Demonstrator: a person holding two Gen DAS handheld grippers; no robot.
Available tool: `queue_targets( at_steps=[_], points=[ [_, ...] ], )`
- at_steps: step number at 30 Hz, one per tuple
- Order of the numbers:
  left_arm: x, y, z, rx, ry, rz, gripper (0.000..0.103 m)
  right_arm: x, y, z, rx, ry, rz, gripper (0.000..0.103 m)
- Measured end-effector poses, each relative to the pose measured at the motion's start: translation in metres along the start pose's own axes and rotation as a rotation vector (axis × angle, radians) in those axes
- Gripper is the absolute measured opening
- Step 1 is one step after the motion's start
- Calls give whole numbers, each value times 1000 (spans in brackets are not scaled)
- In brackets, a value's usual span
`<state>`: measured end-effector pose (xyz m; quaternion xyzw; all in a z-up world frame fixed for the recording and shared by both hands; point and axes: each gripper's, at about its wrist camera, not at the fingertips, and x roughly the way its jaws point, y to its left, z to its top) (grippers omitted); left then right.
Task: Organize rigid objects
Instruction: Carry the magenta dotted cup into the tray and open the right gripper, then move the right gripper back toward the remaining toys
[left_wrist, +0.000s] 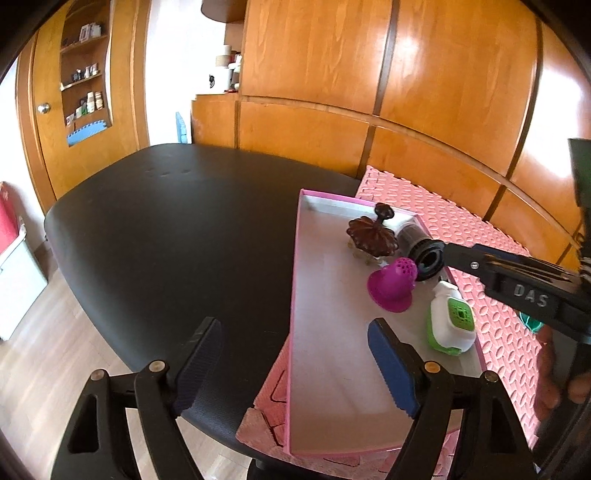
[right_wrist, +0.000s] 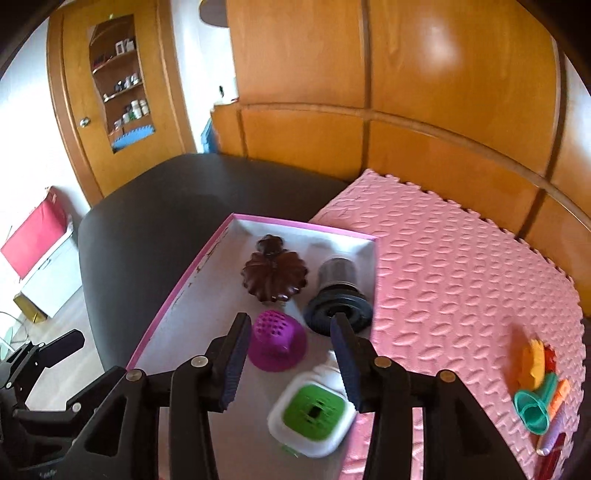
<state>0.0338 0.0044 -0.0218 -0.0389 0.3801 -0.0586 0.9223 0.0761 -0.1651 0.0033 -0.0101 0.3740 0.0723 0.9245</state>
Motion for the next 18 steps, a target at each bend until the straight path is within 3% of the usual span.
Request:
queue_targets(
  at_steps=[8,18],
  points=[
    [-6,-14,-1,45,-7,-13,83,-35,-42,-16,72,-45,-51,45],
    [-10,-43,-4,129,-11,-43,83,-66,-127,-44,185,-40,-213,45]
  ],
)
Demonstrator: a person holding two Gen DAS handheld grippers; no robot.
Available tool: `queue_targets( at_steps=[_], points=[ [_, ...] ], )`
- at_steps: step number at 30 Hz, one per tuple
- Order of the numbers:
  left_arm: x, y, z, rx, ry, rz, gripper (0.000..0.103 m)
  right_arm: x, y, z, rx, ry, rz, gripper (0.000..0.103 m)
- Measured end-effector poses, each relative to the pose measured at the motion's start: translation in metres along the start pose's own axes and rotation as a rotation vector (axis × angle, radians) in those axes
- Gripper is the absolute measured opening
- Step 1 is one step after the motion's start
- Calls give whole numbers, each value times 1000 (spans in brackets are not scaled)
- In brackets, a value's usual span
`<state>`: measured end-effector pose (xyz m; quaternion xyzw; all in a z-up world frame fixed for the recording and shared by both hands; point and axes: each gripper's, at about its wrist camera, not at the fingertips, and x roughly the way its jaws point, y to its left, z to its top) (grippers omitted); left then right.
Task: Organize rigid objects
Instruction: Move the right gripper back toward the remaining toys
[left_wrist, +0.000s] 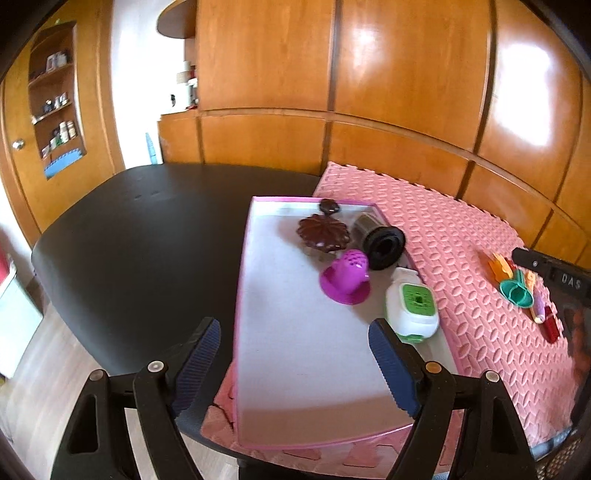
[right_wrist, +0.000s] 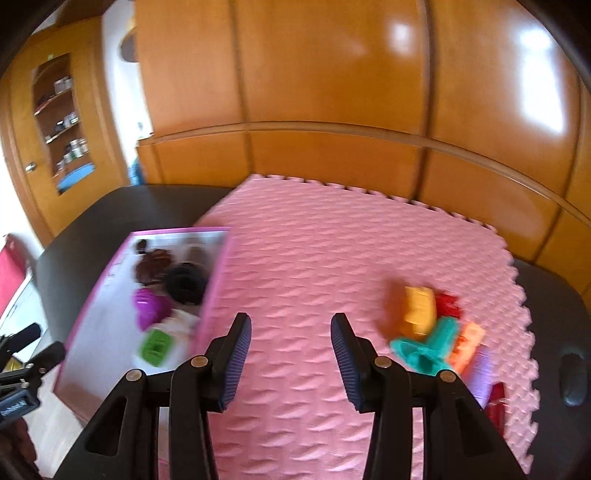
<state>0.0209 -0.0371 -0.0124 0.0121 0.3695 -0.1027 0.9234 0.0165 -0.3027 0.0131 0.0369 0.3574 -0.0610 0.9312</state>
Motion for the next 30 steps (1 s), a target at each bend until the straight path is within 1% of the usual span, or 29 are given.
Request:
queue_targets(
  at_steps=[10,13,14,16,17,18,19,20,22,26,30],
  points=[
    [1,-29,0,69,11,-26,83,-12,-101,-5,112,-25,-196,45],
    [0,-39,2,96,5,-32,83,-10,-134,-11,165,-22,-249,45],
    [0,-43,3,106,4,-35,83,-8,-149,-14,192,-21,-278,45],
    [0,-51,5,128,-1,-40,83,-6,-168,-21,231,-21,-306,45],
    [-1,-56,6,139,-5,-44,83,-3,-182,-28,271,-18,-324,45],
    [-1,-60,7,148,-6,-48,83,-1,-191,-33,307,-11,-332,45],
    [-1,-65,8,160,-7,-52,83,3,-200,-37,348,15,-336,45],
    [0,-70,9,172,-8,-55,83,4,-208,-38,392,35,-325,45],
    [2,-80,11,187,-8,-65,83,0,-219,-39,448,13,-289,45],
    [7,-100,15,214,0,-90,83,-5,-230,-41,511,6,-261,45],
    [12,-122,17,253,9,-114,83,-7,-230,-40,526,2,-248,45]
  ],
)
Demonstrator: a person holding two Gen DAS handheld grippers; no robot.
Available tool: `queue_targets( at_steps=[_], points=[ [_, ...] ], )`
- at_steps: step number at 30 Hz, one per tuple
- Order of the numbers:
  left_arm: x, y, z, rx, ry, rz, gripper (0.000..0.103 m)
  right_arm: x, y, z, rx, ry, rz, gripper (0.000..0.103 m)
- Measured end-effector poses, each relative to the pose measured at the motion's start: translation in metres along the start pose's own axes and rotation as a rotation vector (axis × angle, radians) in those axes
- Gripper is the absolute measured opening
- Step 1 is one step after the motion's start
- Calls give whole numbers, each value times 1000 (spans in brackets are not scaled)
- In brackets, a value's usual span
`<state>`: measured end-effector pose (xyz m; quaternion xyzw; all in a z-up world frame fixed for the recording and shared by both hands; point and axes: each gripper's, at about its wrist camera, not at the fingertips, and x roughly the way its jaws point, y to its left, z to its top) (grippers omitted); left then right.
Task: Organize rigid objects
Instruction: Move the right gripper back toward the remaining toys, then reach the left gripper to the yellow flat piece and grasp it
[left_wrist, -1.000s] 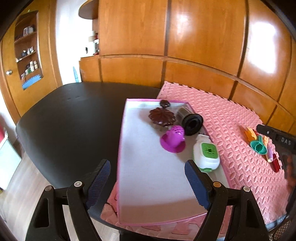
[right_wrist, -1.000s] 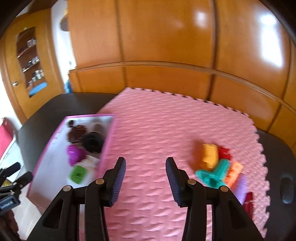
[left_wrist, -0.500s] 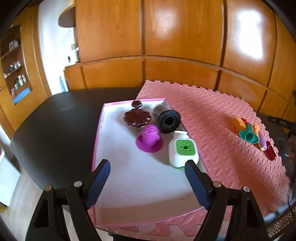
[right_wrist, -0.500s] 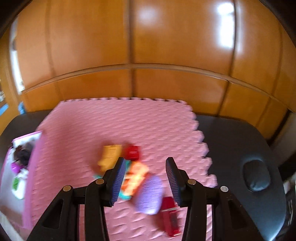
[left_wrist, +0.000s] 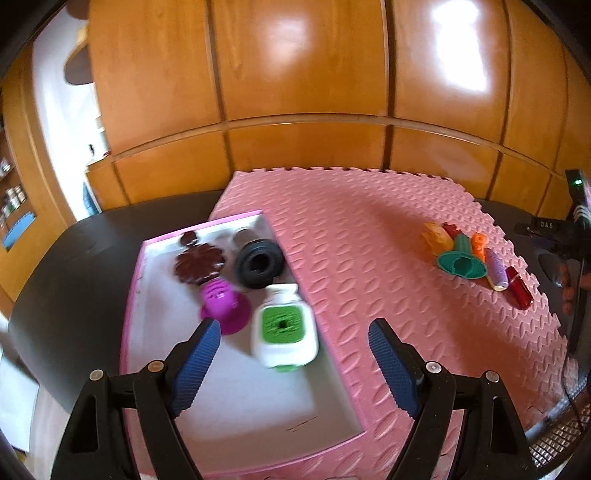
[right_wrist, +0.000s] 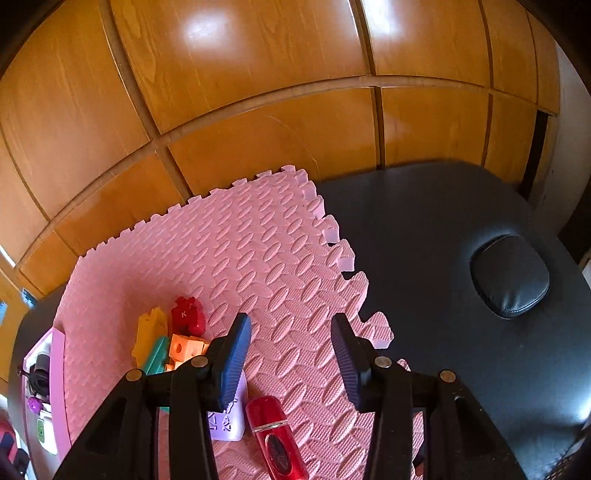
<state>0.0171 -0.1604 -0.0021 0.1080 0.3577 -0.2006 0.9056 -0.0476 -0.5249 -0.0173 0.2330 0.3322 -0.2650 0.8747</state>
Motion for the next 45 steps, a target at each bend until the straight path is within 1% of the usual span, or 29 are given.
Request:
queue_targets(
  at_steps=[5,19,20,21,22,23,24,26,28,32,34,37,38,42,43,44,45],
  points=[
    [11,-22,8,39,17,-28,83,-1,3,-1,-1,-3,16,45],
    [57,-77,33,55,109,-179,82,-1,-1,0,33,18,33,45],
    [61,-82,35,59,117,-193,79,-1,-2,0,37,18,38,45],
    [66,-86,36,62,126,-208,74,-1,-2,0,41,20,43,45],
    [73,-90,39,60,145,-234,71,-1,-2,0,42,21,45,45],
    [79,-92,42,51,161,-251,64,-1,-2,0,44,24,48,45],
    [87,-94,46,32,184,-271,58,-1,-2,0,46,25,51,45],
    [104,-96,56,-11,223,-297,51,-1,-2,0,48,28,59,45],
    [116,-99,65,-38,237,-319,50,-1,-2,0,50,29,64,45],
    [134,-108,84,-60,244,-359,50,1,-1,0,54,40,81,45],
    [147,-115,95,-72,250,-366,51,1,-1,-1,55,44,85,45],
    [170,-122,108,-103,287,-395,52,1,-2,-1,63,48,92,45],
    [175,-125,111,-107,294,-400,55,2,-2,-1,68,52,97,45],
    [204,-138,121,-101,338,-389,55,4,-3,-1,77,63,103,45],
    [213,-142,121,-95,362,-400,55,5,-3,-1,78,65,104,45],
    [216,-145,121,-82,361,-401,53,5,-3,-1,77,65,104,45],
    [216,-148,122,-59,342,-391,46,6,-3,-1,74,66,102,45]
  ],
)
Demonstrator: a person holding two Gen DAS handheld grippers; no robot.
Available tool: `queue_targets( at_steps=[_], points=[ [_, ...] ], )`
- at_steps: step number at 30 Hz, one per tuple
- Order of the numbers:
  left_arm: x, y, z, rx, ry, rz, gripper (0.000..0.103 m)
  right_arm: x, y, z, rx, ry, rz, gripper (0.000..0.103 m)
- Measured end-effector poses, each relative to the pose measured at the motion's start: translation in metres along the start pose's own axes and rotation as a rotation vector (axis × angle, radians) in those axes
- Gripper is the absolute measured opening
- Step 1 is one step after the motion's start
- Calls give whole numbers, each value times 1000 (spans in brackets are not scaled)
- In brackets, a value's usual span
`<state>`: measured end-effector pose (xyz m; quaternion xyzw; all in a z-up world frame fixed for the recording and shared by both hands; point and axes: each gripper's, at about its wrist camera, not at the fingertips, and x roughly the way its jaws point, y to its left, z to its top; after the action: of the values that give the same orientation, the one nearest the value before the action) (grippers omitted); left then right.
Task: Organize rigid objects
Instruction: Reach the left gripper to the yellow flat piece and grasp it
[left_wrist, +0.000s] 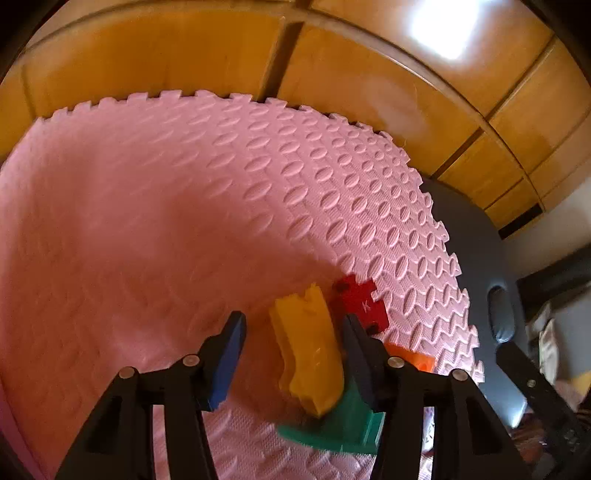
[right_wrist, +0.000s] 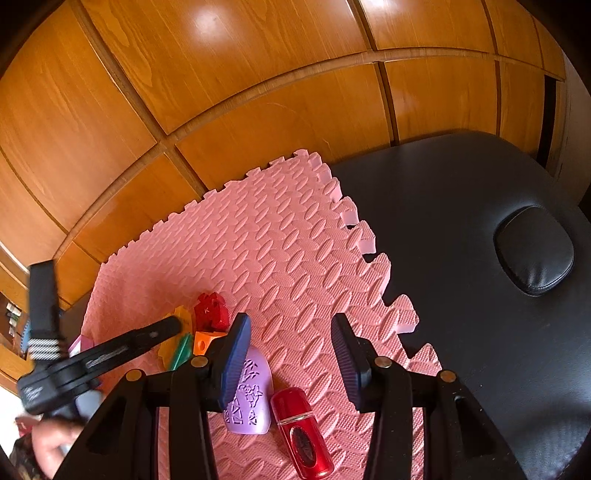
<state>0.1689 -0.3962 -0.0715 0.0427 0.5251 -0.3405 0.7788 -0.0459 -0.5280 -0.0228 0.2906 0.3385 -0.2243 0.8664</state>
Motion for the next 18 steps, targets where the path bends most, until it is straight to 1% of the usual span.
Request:
queue_targets(
  at_steps=[1,2,4,7,11,12,18],
  points=[
    [1,-3,0,29,-2,20,40,1,0,0,-1,0,-2,45],
    [0,-2,0,37,-7,31,27,2,0,0,-3,2,-2,45],
    [-2,4,-4,29,-11,7,27,2,-1,0,-4,3,-4,45],
    [-9,10,-16,61,-34,41,27,2,-2,0,-3,-1,-6,45],
    [-23,21,-38,62,-58,71,27,2,-6,1,12,-2,-11,45],
    [-28,23,-47,69,-65,90,27,2,-8,1,19,1,-10,45],
    [-48,22,-88,93,-79,125,27,8,-13,1,48,39,16,45]
  ],
)
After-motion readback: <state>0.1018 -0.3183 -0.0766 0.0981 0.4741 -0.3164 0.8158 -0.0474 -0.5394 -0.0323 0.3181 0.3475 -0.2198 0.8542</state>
